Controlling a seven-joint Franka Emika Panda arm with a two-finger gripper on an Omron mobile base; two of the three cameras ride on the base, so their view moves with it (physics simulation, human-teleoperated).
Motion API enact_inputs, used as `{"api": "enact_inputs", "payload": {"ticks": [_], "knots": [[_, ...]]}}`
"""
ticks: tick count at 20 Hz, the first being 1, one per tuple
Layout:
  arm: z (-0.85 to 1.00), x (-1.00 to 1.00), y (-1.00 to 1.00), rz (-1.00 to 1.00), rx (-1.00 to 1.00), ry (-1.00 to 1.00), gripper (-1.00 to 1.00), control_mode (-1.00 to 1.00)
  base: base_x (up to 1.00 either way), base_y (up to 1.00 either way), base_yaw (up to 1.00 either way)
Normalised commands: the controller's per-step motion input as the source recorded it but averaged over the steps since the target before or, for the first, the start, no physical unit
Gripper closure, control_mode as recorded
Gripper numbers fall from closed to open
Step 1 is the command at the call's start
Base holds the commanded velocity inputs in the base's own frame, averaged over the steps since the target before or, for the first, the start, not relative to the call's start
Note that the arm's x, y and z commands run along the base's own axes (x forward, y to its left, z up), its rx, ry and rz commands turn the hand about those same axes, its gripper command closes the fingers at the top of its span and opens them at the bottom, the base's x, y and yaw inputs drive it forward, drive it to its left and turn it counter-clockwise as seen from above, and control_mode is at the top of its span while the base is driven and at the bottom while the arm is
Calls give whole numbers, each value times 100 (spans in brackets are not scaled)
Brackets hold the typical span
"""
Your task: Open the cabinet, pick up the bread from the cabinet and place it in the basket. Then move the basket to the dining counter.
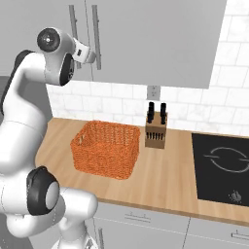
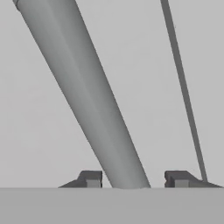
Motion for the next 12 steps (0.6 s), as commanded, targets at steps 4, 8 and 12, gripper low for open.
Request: {"api": "enact_inputs", "payload": {"ticks": [4,8,12], "knots": [[2,-15,11,0,3,0,100,-100,0,0,0],[3,-53,10,2,0,0,100,-100,0,0,0],[7,-95,9,3,0,-2,100,-100,0,0,0]]}}
